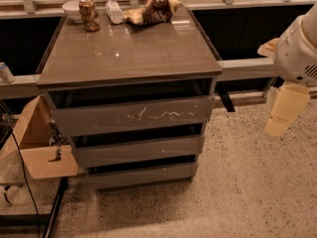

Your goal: Open top drawer

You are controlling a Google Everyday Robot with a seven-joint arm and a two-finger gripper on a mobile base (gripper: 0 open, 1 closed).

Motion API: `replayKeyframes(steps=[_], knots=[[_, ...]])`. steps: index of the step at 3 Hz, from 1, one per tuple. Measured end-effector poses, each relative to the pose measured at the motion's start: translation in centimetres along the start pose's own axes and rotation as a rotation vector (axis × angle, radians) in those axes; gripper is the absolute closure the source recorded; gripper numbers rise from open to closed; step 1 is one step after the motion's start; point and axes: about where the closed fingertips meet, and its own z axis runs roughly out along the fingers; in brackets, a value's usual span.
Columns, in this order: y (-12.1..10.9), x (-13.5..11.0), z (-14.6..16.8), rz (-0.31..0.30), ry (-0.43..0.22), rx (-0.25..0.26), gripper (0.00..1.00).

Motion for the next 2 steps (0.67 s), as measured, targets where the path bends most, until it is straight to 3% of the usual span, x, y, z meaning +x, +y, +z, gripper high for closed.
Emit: replayKeyframes(steps=[2], knots=[[-0.5, -2.1, 5.2, -0.107, -0.102, 0.011, 0.00]])
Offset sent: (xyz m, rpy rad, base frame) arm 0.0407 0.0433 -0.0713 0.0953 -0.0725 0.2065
